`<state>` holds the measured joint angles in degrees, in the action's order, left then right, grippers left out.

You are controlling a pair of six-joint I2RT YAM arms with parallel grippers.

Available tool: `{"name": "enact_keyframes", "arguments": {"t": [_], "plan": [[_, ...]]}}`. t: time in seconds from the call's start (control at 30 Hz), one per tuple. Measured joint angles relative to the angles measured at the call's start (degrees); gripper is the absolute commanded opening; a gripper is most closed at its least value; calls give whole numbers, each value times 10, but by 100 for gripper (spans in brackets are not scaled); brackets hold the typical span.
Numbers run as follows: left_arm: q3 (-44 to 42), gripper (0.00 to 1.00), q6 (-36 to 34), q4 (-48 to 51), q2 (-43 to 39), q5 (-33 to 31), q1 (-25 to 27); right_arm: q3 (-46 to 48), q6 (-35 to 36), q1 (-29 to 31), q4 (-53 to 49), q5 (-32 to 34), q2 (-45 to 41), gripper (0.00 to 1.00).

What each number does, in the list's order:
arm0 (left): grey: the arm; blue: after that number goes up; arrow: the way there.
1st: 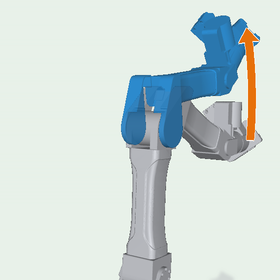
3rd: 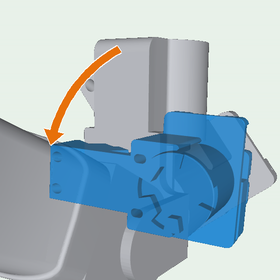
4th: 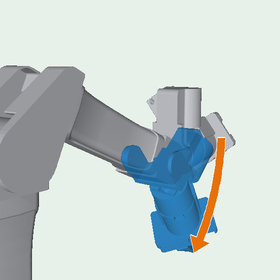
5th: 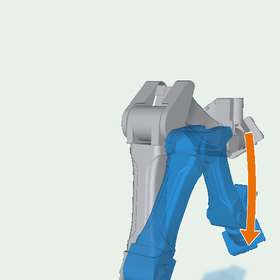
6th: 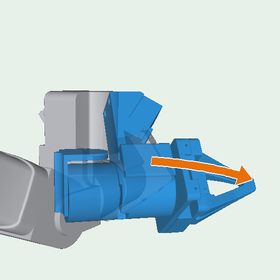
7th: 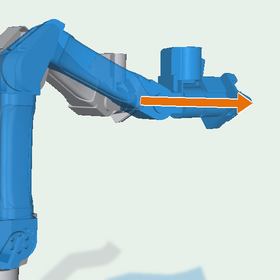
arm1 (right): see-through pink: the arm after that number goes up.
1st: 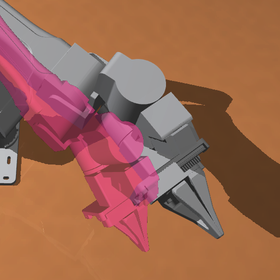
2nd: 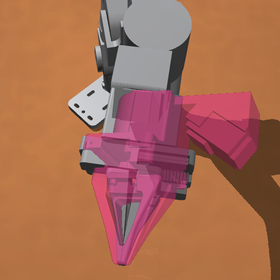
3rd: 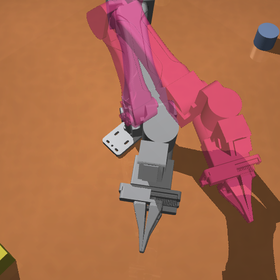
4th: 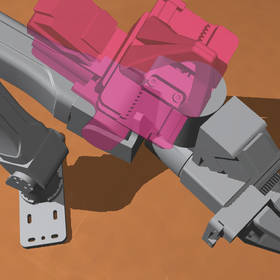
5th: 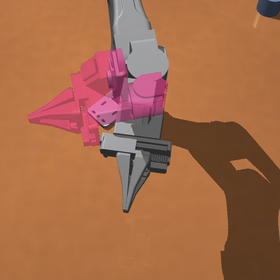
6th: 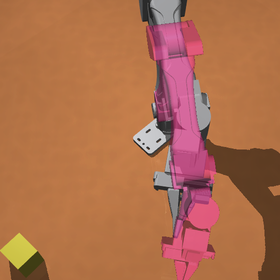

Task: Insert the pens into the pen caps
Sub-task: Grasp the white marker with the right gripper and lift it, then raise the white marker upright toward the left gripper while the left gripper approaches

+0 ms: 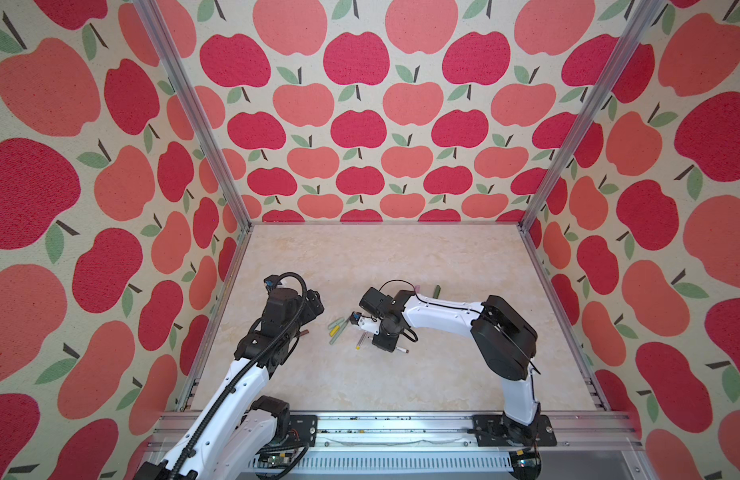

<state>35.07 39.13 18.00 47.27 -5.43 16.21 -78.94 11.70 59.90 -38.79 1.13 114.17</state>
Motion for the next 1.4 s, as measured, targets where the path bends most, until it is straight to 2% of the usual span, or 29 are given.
{"name": "enact_keyframes", "arguments": {"t": [0.17, 0.33, 0.6, 0.77, 1.07, 1.4], "plan": [[0, 92, -8, 2, 0, 6, -1, 15, -23, -6, 4, -6, -13, 7], [1, 92, -26, 2, -5, 28, -2, 26, -59, -40, 12, -30, -47, 7], [1, 93, -62, -21, -56, 101, -2, 27, -128, -94, 72, -97, -134, 7], [1, 93, -87, -45, -62, 172, -2, 27, -193, -125, 139, -158, -165, 5], [1, 91, -106, -111, -9, 340, 11, 29, -368, -218, 320, -298, -188, 4], [2, 90, -86, -221, 72, 412, 57, 41, -481, -217, 436, -399, -186, 5]]}}
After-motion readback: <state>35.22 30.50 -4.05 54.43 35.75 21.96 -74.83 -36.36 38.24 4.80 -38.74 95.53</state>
